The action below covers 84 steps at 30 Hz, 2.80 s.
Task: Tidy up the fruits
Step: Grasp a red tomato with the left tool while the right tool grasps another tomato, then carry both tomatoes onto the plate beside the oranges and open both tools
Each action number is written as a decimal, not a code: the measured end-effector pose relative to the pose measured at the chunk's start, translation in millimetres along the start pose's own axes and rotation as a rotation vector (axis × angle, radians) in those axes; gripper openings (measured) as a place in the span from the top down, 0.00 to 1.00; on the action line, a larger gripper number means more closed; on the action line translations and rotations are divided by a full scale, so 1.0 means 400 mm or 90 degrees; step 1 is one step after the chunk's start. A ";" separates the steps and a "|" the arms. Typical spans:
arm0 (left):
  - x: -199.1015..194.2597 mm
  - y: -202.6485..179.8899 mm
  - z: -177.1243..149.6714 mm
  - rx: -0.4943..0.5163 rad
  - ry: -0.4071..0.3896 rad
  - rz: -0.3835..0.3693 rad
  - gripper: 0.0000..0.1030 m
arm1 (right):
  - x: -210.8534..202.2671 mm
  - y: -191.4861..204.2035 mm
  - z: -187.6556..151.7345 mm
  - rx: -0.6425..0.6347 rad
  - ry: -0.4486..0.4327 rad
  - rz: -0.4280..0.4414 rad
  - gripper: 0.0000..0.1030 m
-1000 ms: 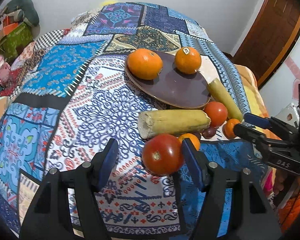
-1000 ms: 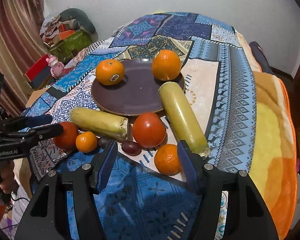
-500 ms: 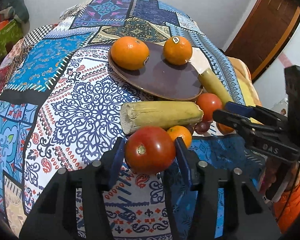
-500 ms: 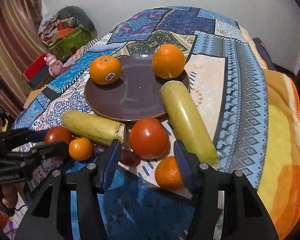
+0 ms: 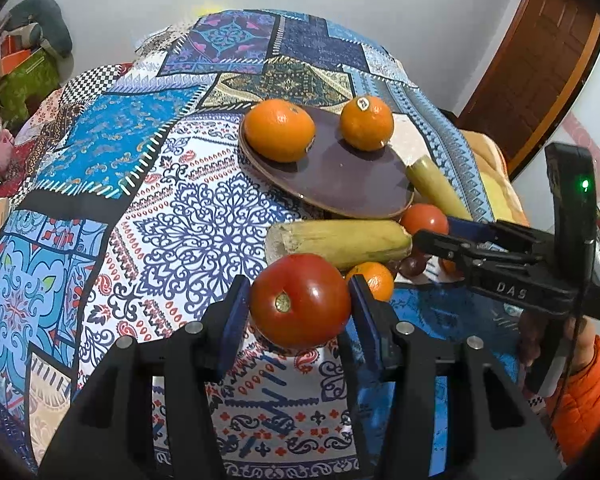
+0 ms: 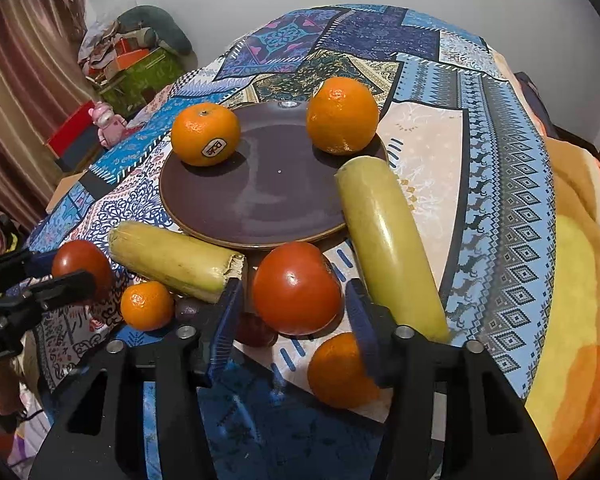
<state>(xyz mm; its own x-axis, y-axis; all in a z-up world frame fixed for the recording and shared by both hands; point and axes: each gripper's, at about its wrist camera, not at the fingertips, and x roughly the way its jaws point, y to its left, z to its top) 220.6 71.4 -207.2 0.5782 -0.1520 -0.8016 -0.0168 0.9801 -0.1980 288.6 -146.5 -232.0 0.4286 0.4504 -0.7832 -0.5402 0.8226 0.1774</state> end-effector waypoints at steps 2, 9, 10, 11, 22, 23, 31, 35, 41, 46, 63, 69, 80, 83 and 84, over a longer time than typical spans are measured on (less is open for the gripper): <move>-0.007 -0.003 0.004 0.002 -0.006 0.000 0.51 | -0.001 -0.001 -0.001 -0.011 0.002 -0.005 0.57; -0.015 -0.014 0.021 0.011 -0.019 0.008 0.51 | 0.018 0.006 0.008 -0.023 0.012 -0.015 0.56; -0.017 -0.014 0.023 0.012 -0.020 0.008 0.51 | 0.021 0.008 0.008 -0.026 0.012 -0.018 0.56; -0.019 -0.015 0.026 0.012 -0.023 0.009 0.51 | 0.020 0.008 0.008 -0.027 0.011 -0.018 0.56; -0.032 -0.032 0.077 0.031 -0.048 0.013 0.51 | -0.026 0.000 0.002 -0.014 -0.018 -0.017 0.58; -0.031 -0.035 0.085 0.033 -0.050 0.014 0.51 | -0.031 -0.001 0.005 -0.013 -0.022 -0.016 0.58; -0.003 -0.053 0.143 0.043 -0.056 0.014 0.51 | -0.059 0.002 0.051 -0.008 -0.056 -0.004 0.58; 0.025 -0.063 0.173 0.052 -0.055 0.019 0.51 | -0.050 0.005 0.076 -0.005 -0.063 0.001 0.58; 0.086 -0.061 0.201 0.051 -0.032 0.013 0.51 | -0.014 0.016 0.106 -0.008 -0.064 0.005 0.58; 0.132 -0.065 0.215 0.063 -0.013 0.014 0.51 | 0.023 0.012 0.125 -0.008 -0.052 0.001 0.58; 0.206 -0.065 0.238 0.061 0.031 0.006 0.51 | 0.068 -0.021 0.134 0.004 -0.015 0.001 0.56; 0.155 -0.083 0.233 0.072 0.005 0.003 0.49 | 0.014 -0.019 0.133 -0.002 -0.044 -0.002 0.56; 0.020 -0.075 0.175 0.085 -0.033 0.028 0.38 | -0.121 -0.076 0.074 0.003 -0.079 -0.052 0.56; 0.003 -0.067 0.147 0.086 -0.029 0.036 0.36 | -0.139 -0.103 0.046 0.012 -0.073 -0.068 0.56; 0.001 -0.065 0.139 0.084 -0.027 0.037 0.34 | -0.141 -0.112 0.036 0.016 -0.069 -0.074 0.55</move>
<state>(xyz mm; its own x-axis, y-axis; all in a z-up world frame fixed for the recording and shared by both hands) 266.5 52.8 -171.0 0.6138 -0.0916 -0.7841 0.0548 0.9958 -0.0735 299.1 -203.6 -187.0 0.5634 0.3854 -0.7308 -0.4645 0.8793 0.1056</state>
